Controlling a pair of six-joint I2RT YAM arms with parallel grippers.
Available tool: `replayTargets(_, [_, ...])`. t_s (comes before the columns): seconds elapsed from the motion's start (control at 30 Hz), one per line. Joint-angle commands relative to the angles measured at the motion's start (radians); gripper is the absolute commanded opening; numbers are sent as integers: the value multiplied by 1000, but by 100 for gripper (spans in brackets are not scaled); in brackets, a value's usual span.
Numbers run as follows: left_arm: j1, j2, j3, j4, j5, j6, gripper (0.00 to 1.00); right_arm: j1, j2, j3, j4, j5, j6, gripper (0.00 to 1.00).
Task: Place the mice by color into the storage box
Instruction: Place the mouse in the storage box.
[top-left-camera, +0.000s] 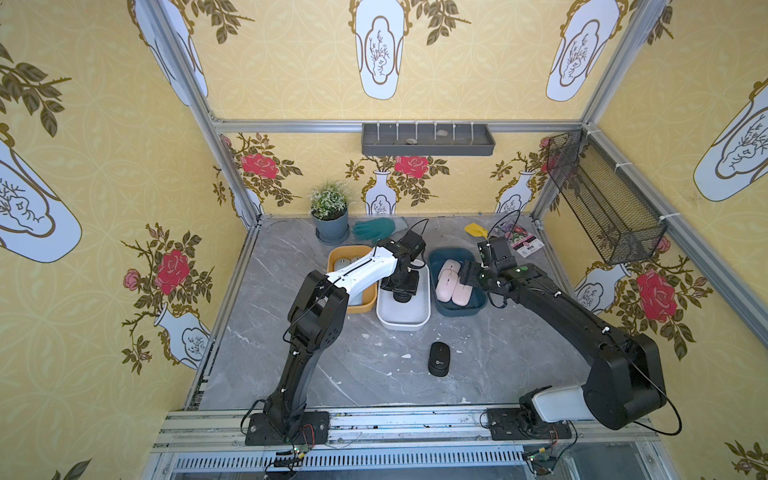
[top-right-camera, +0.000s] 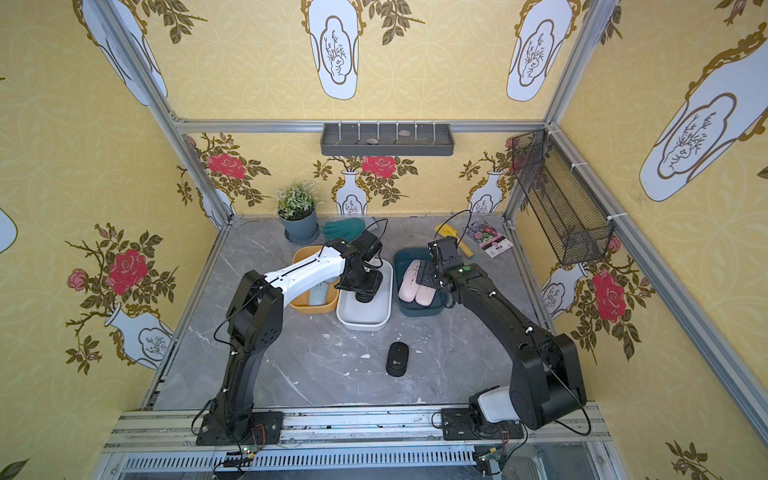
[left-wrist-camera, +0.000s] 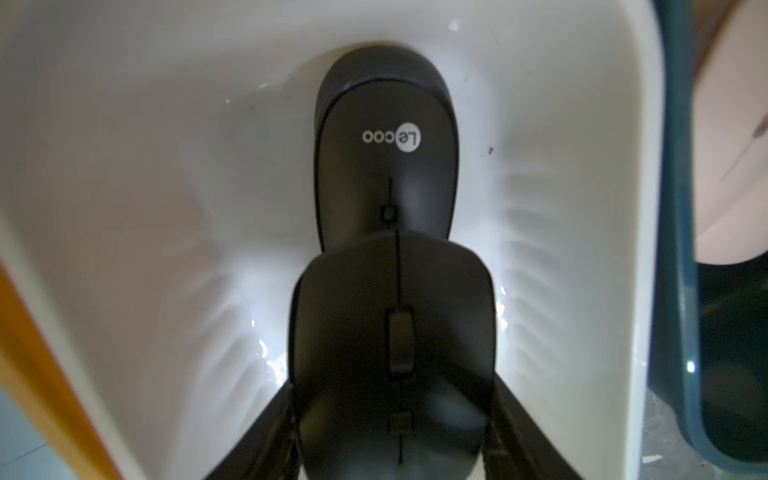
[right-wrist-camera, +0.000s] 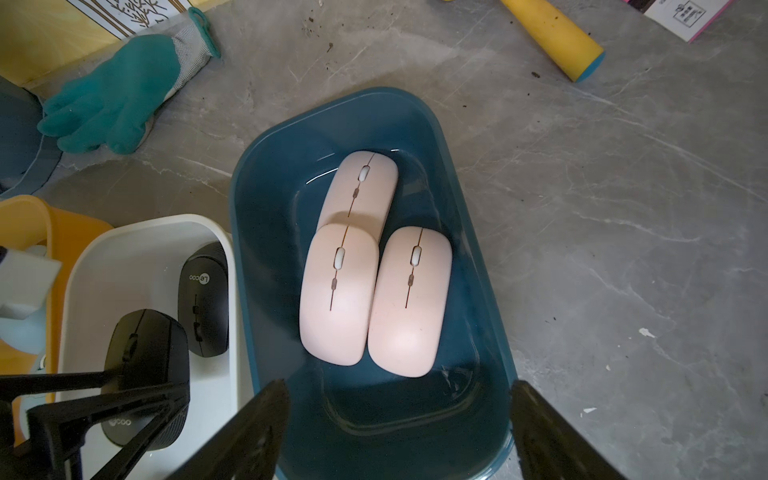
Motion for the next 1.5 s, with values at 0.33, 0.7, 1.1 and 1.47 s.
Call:
replayTargets(0.33, [9,71,-15,55,39,12,52,-2,32,41,-10,-6,-21,85])
replayTargets(0.7, [9,12,-22,48,-7,9,61,-1,20,29,-12,-7,-6,85])
replayTargets(1.1, [9,33,-33,63,-1,2,59,-1,-2,14,-10,-8,-5,85])
replayTargets(1.47, [9,56,3,47,-9,10,69,-1,-35,0,-18,3,0,85])
